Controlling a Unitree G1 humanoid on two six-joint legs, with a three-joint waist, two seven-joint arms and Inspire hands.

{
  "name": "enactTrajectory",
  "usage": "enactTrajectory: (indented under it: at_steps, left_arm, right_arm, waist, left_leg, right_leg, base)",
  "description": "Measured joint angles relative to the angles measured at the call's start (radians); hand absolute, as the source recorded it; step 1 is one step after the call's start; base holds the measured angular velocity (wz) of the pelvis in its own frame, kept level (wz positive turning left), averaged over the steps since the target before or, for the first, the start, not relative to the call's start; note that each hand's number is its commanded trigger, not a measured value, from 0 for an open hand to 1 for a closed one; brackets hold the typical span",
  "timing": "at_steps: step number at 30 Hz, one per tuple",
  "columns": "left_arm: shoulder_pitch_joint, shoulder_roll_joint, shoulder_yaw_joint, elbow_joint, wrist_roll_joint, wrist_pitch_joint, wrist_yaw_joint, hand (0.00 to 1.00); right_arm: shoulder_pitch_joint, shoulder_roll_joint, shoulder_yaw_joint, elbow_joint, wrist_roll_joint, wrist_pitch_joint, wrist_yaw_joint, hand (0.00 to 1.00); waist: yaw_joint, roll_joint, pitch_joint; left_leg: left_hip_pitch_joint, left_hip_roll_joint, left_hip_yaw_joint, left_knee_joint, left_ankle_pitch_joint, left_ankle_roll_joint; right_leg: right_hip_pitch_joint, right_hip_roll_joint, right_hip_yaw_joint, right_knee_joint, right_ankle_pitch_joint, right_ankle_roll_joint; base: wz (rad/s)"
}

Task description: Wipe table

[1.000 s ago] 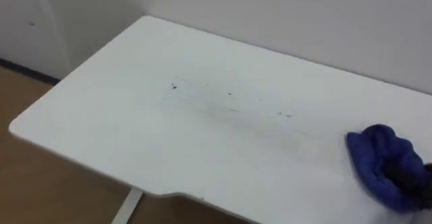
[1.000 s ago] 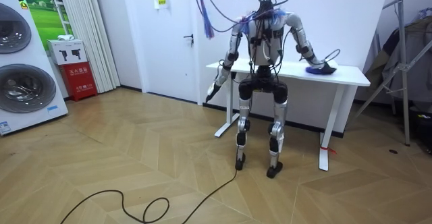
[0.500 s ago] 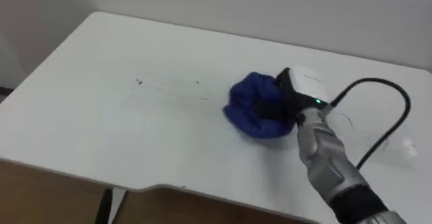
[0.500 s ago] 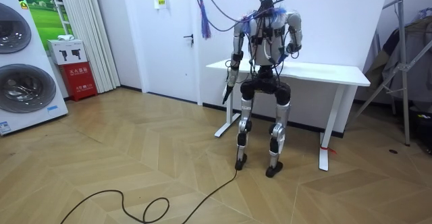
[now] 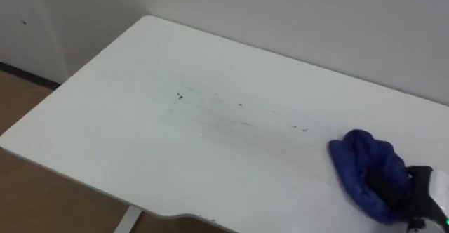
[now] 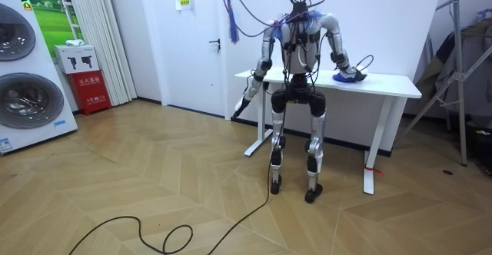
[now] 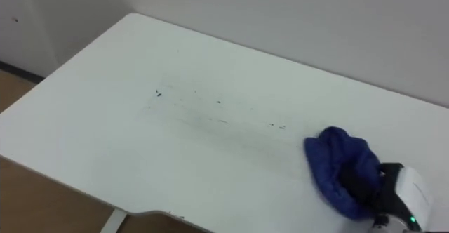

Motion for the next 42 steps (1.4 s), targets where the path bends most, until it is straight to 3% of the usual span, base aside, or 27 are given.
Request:
enactTrajectory:
  at_steps: [2,5,6,7,8,10,11,12,14,17,19,20,22,24,26,28,30,32,33,34,36,37,38,39,40,41,42]
  left_arm:
    - [-0.021,0.001,-0.053,0.004,-0.042,-0.008,0.013,0.00]
    - [-0.088,-0.020,-0.133,0.042,-0.120,-0.010,0.022,0.00]
    - [-0.122,-0.035,-0.160,0.068,-0.143,-0.010,0.023,0.00]
    - [-0.149,-0.050,-0.192,0.093,-0.153,-0.009,0.022,0.00]
    - [-0.162,-0.056,-0.207,0.104,-0.156,-0.008,0.020,0.00]
    - [-0.209,-0.082,-0.218,0.137,-0.157,0.000,0.009,0.00]
    - [-0.221,-0.088,-0.219,0.144,-0.158,0.002,0.007,0.00]
    - [-0.241,-0.100,-0.236,0.159,-0.170,0.005,0.004,0.00]
    - [-0.250,-0.110,-0.250,0.155,-0.187,0.009,-0.016,0.00]
    - [-0.205,-0.087,-0.257,0.155,-0.234,0.027,-0.020,0.00]
    - [-0.166,-0.059,-0.240,0.155,-0.233,0.031,-0.021,0.00]
    - [-0.151,-0.052,-0.229,0.156,-0.231,0.031,-0.022,0.00]
    - [-0.099,-0.013,-0.178,0.156,-0.190,0.031,-0.028,0.00]
    - [-0.089,0.021,-0.139,0.153,-0.169,0.028,-0.030,0.00]
    - [-0.086,0.047,-0.116,0.132,-0.138,0.010,-0.029,0.00]
    - [-0.087,0.060,-0.107,0.113,-0.137,-0.008,-0.027,0.00]
    - [-0.110,0.056,-0.132,0.103,-0.152,-0.030,-0.008,0.00]
    - [-0.157,0.059,-0.169,0.120,-0.158,-0.052,0.003,0.00]
    - [-0.197,0.058,-0.201,0.146,-0.156,-0.062,0.010,0.00]
    - [-0.238,0.055,-0.227,0.177,-0.155,-0.068,0.010,0.00]
    - [-0.288,0.053,-0.239,0.211,-0.156,-0.062,0.003,0.00]
    - [-0.329,0.053,-0.240,0.230,-0.157,-0.058,-0.004,0.00]
    - [-0.353,0.048,-0.248,0.246,-0.158,-0.059,-0.009,0.00]
    - [-0.384,0.033,-0.274,0.253,-0.157,-0.058,-0.017,0.00]
    - [-0.395,0.023,-0.300,0.252,-0.160,-0.058,-0.028,0.00]
    - [-0.397,0.023,-0.305,0.248,-0.168,-0.058,-0.036,0.00]
    - [-0.382,0.028,-0.311,0.244,-0.178,-0.048,-0.041,0.00]
  right_arm:
    - [-0.050,-0.003,0.034,0.017,0.018,0.031,0.007,1.00]
    - [-0.154,0.016,0.104,0.018,0.025,0.133,0.046,1.00]
    - [-0.192,0.019,0.149,-0.015,0.019,0.197,0.087,1.00]
    - [-0.241,0.034,0.221,-0.061,-0.006,0.251,0.139,1.00]
    - [-0.269,0.047,0.266,-0.081,-0.020,0.272,0.164,1.00]
    - [-0.406,0.129,0.416,-0.136,-0.087,0.315,0.263,1.00]
    - [-0.442,0.153,0.441,-0.137,-0.097,0.313,0.283,1.00]
    - [-0.510,0.184,0.474,-0.131,-0.098,0.310,0.315,1.00]
    - [-0.588,0.186,0.485,-0.098,-0.100,0.283,0.338,1.00]
    - [-0.608,0.170,0.427,-0.021,-0.049,0.259,0.323,1.00]
    - [-0.505,0.133,0.341,0.067,-0.025,0.223,0.291,1.00]
    - [-0.461,0.132,0.294,0.065,0.004,0.171,0.266,1.00]
    - [-0.345,0.080,0.205,0.072,0.026,0.087,0.190,1.00]
    - [-0.252,0.020,0.114,0.092,0.066,0.066,0.152,1.00]
    - [-0.162,-0.028,0.045,0.098,0.099,0.064,0.126,1.00]
    - [-0.120,-0.056,0.016,0.120,0.153,0.065,0.110,1.00]
    - [-0.122,-0.061,0.027,0.124,0.179,0.090,0.098,1.00]
    - [-0.172,-0.035,0.074,0.123,0.187,0.137,0.087,1.00]
    - [-0.230,-0.009,0.128,0.121,0.186,0.195,0.086,1.00]
    - [-0.299,0.013,0.213,0.110,0.162,0.258,0.097,1.00]
    - [-0.425,0.071,0.356,0.039,0.104,0.323,0.159,1.00]
    - [-0.525,0.124,0.438,0.023,0.059,0.322,0.206,1.00]
    - [-0.576,0.143,0.467,0.024,0.034,0.313,0.230,1.00]
    - [-0.664,0.157,0.496,0.037,0.007,0.275,0.264,1.00]
    - [-0.731,0.158,0.494,0.052,0.002,0.244,0.284,1.00]
    - [-0.756,0.157,0.490,0.066,0.007,0.237,0.284,1.00]
    - [-0.777,0.151,0.461,0.069,0.031,0.235,0.284,1.00]
  waist:
    - [0.010,0.009,-0.0019]
    - [0.026,0.016,-0.0012]
    - [0.044,0.024,-0.0012]
    - [0.055,0.027,0.0001]
    - [0.059,0.028,0.0000]
    - [0.098,0.025,0.0045]
    - [0.102,0.023,0.0091]
    - [0.113,0.020,0.0195]
    - [0.156,0.017,0.0230]
    - [0.158,0.011,0.0220]
    - [0.149,0.008,0.0228]
    - [0.133,0.002,0.0200]
    - [0.056,0.008,0.0234]
    - [0.024,0.007,0.0235]
    - [0.014,0.005,0.0214]
    - [0.006,0.009,0.0178]
    - [0.007,0.032,0.0161]
    - [0.050,0.035,0.0161]
    - [0.080,0.033,0.0155]
    - [0.122,0.031,0.0161]
    - [0.154,0.018,0.0145]
    - [0.158,0.008,0.0161]
    - [0.159,0.004,0.0178]
    - [0.168,-0.004,0.0217]
    - [0.168,-0.010,0.0221]
    - [0.168,-0.012,0.0230]
    - [0.163,-0.014,0.0221]
  left_leg:
    - [0.008,0.000,0.028,0.001,-0.003,-0.001]
    - [0.014,0.006,0.069,-0.001,-0.001,-0.006]
    - [0.014,0.016,0.099,-0.002,0.001,-0.010]
    - [0.007,0.026,0.118,-0.003,0.004,-0.017]
    - [0.000,0.029,0.118,-0.003,0.006,-0.019]
    - [-0.020,0.044,0.122,-0.007,0.013,-0.030]
    - [-0.024,0.048,0.120,-0.007,0.015,-0.033]
    - [-0.033,0.052,0.109,-0.007,0.019,-0.038]
    - [-0.048,0.055,0.099,-0.006,0.023,-0.043]
    - [-0.071,0.052,0.032,0.003,0.031,-0.044]
    - [-0.077,0.045,0.010,0.013,0.029,-0.039]
    - [-0.076,0.039,0.010,0.021,0.029,-0.038]
    - [-0.060,0.021,0.028,0.043,0.026,-0.033]
    - [-0.029,0.024,0.041,0.044,0.014,-0.013]
    - [-0.015,0.027,0.071,0.052,-0.008,0.015]
    - [-0.016,0.036,0.103,0.071,-0.030,0.027]
    - [-0.020,0.066,0.141,0.124,-0.079,0.026]
    - [-0.032,0.098,0.186,0.158,-0.098,0.010]
    - [-0.052,0.126,0.213,0.191,-0.110,-0.004]
    - [-0.070,0.147,0.213,0.220,-0.119,-0.017]
    - [-0.109,0.174,0.167,0.256,-0.127,-0.042]
    - [-0.139,0.192,0.117,0.278,-0.127,-0.069]
    - [-0.151,0.197,0.087,0.282,-0.126,-0.083]
    - [-0.175,0.208,0.017,0.282,-0.120,-0.109]
    - [-0.194,0.222,-0.043,0.269,-0.102,-0.144]
    - [-0.195,0.233,-0.063,0.255,-0.093,-0.162]
    - [-0.191,0.266,-0.095,0.223,-0.072,-0.201]
  right_leg:
    - [-0.007,0.002,0.010,0.003,0.003,0.002]
    - [-0.015,0.006,0.043,0.000,0.003,0.002]
    - [-0.037,0.014,0.068,0.011,0.007,-0.005]
    - [-0.063,0.023,0.083,0.021,0.014,-0.016]
    - [-0.079,0.028,0.087,0.026,0.018,-0.023]
    - [-0.126,0.057,0.115,0.029,0.035,-0.049]
    - [-0.130,0.062,0.115,0.029,0.035,-0.051]
    - [-0.133,0.066,0.109,0.028,0.033,-0.057]
    - [-0.149,0.068,0.095,0.026,0.029,-0.062]
    - [-0.145,0.061,0.036,0.031,0.026,-0.059]
    - [-0.134,0.050,0.020,0.039,0.023,-0.053]
    - [-0.129,0.042,0.020,0.049,0.018,-0.048]
    - [-0.122,0.008,0.025,0.114,0.002,-0.031]
    - [-0.109,-0.010,0.031,0.156,-0.002,-0.025]
    - [-0.109,-0.025,0.039,0.181,-0.006,-0.019]
    - [-0.105,-0.039,0.045,0.207,-0.008,-0.010]
    - [-0.105,-0.104,0.019,0.275,-0.040,0.006]
    - [-0.119,-0.157,0.032,0.269,-0.043,0.008]
    - [-0.139,-0.181,0.041,0.243,-0.040,0.012]
    - [-0.169,-0.192,0.077,0.214,-0.037,0.016]
    - [-0.198,-0.196,0.095,0.146,-0.019,0.015]
    - [-0.198,-0.195,0.086,0.111,0.001,0.017]
    - [-0.195,-0.194,0.081,0.100,0.017,0.017]
    - [-0.188,-0.190,0.079,0.072,0.045,0.020]
    - [-0.175,-0.176,0.079,0.044,0.066,0.020]
    - [-0.176,-0.170,0.076,0.043,0.072,0.018]
    - [-0.179,-0.151,0.052,0.048,0.076,0.020]
  base:
    - [-0.44]
    - [-0.56]
    - [-0.71]
    - [-0.76]
    - [-0.83]
    - [-0.67]
    - [-0.09]
    - [0.20]
    - [0.37]
    - [0.67]
    - [0.52]
    - [0.51]
    - [0.40]
    - [0.13]
    - [-0.23]
    - [-0.39]
    - [-0.67]
    - [-0.95]
    - [-1.20]
    - [-1.27]
    - [-1.03]
    - [-0.54]
    - [0.00]
    - [0.50]
    - [0.68]
    - [0.92]
    - [0.73]
